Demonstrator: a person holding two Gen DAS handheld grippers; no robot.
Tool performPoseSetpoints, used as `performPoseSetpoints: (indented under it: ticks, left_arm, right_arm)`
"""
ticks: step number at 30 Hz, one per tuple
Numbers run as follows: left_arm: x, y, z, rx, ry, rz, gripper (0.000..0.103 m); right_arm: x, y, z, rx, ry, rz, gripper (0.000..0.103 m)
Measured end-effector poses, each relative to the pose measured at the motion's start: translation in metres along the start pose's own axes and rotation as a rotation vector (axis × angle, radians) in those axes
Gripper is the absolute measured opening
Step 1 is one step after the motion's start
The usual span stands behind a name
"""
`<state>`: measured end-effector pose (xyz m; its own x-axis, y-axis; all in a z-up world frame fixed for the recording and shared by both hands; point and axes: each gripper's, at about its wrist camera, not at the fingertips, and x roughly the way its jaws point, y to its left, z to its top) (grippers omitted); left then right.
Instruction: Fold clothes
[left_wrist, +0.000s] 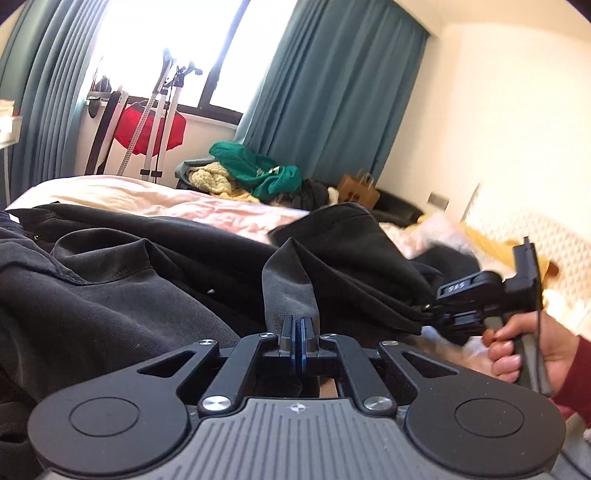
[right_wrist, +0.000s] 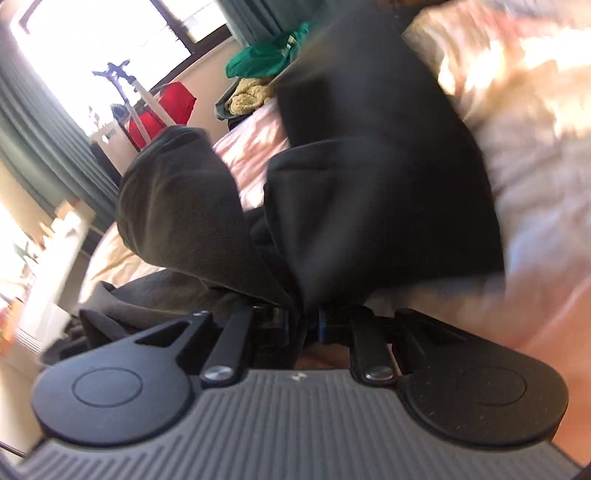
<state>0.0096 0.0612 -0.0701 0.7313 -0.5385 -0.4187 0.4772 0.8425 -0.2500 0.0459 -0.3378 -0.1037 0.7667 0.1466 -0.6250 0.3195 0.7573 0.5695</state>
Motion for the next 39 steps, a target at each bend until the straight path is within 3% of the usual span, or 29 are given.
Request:
performPoseSetpoints:
  ticks: [7,10,11,12,13,14,15,19,23,27,35,39]
  left_arm:
    - [0.004,-0.027,-0.012,0.107,0.056,0.102,0.004]
    - [0.004,-0.030,-0.012,0.112,0.050,0.113,0.006]
    - [0.004,-0.031,-0.013,0.116,0.044,0.113,0.009]
    - [0.003,-0.032,-0.014,0.120,0.036,0.111,0.018]
    - [0.004,-0.033,-0.014,0.123,0.028,0.108,0.024]
    - [0.004,-0.034,-0.014,0.129,0.022,0.107,0.036]
    - [0.005,-0.035,-0.013,0.136,0.020,0.111,0.044]
    - [0.006,-0.043,-0.008,0.178,0.013,0.128,0.061]
    - [0.016,-0.055,0.005,0.235,-0.017,0.141,0.083]
    - [0.049,-0.069,0.014,0.362,0.049,0.188,0.083]
    - [0.130,-0.130,0.020,0.674,0.121,0.043,0.083]
    - [0.173,-0.155,0.016,0.718,0.162,0.027,0.083]
  right_arm:
    - [-0.015,-0.016,0.001,0.125,-0.012,0.098,0.032]
    - [-0.028,-0.041,0.003,0.276,-0.016,0.161,0.045]
    - [-0.028,-0.049,0.003,0.326,-0.015,0.170,0.054]
    - [-0.029,-0.056,0.003,0.375,-0.014,0.180,0.066]
    - [-0.029,-0.063,0.003,0.425,-0.012,0.189,0.071]
    - [-0.029,-0.070,0.003,0.474,-0.011,0.199,0.079]
    - [-0.030,-0.077,0.003,0.524,-0.010,0.209,0.079]
    - [-0.029,-0.106,0.002,0.717,-0.006,0.240,0.079]
    - [-0.012,-0.125,0.000,0.849,-0.017,0.218,0.079]
    - [0.005,-0.131,0.002,0.912,-0.019,0.193,0.075]
    - [0.004,-0.124,0.004,0.821,-0.061,0.150,0.073]
    - [0.005,-0.124,0.002,0.768,-0.069,0.131,0.073]
